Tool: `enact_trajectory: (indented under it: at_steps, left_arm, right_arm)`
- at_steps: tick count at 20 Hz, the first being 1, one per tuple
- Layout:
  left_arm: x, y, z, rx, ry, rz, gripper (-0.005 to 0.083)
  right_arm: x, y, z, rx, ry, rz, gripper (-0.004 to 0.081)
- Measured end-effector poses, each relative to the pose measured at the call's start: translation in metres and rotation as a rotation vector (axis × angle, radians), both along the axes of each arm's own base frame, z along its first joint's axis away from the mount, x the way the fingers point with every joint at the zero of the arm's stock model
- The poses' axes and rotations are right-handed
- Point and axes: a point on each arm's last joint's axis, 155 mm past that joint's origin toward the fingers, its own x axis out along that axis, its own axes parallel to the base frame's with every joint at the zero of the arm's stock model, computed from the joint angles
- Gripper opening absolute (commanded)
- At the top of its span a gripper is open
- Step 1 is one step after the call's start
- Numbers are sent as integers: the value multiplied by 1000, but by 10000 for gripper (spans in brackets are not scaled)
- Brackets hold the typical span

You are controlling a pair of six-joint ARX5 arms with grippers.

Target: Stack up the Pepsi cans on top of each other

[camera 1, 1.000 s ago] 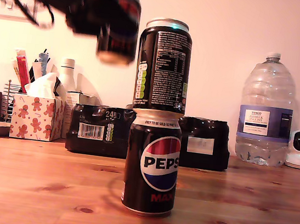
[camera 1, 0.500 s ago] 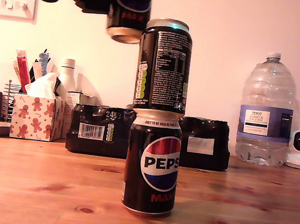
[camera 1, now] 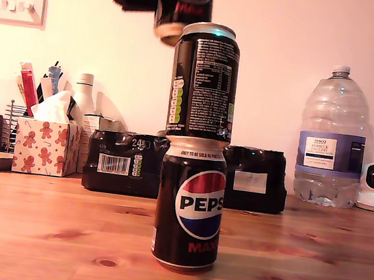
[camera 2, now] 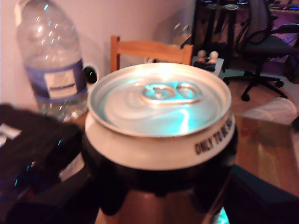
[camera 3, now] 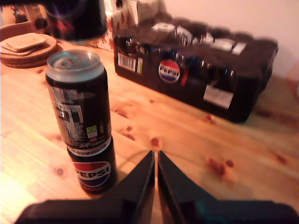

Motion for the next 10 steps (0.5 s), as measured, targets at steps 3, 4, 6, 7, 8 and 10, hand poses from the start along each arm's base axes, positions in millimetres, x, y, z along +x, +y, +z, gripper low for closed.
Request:
enact_trajectory:
  at_steps: [3, 4, 6, 7, 8, 10]
  left_arm:
    - [-13, -3, 15, -22, -24, -20, 302]
    - [-18, -5, 19, -30, -22, -28, 302]
    - [-25, -10, 21, -34, -24, -46, 302]
    - [-27, -12, 21, -33, -22, -53, 302]
    - [-29, -14, 20, -33, -21, -60, 302]
    - [-33, -16, 20, -32, -19, -70, 302]
  right_arm:
    - [1, -1, 4, 23, -6, -10, -10]
    - [1, -2, 4, 24, -7, -10, -10]
    - [1, -1, 5, 25, -8, -10, -10]
    - [1, -1, 5, 25, -8, -10, -10]
    - [1, -1, 5, 25, -9, -10, -10]
    - [1, -1, 5, 25, -9, -10, -10]
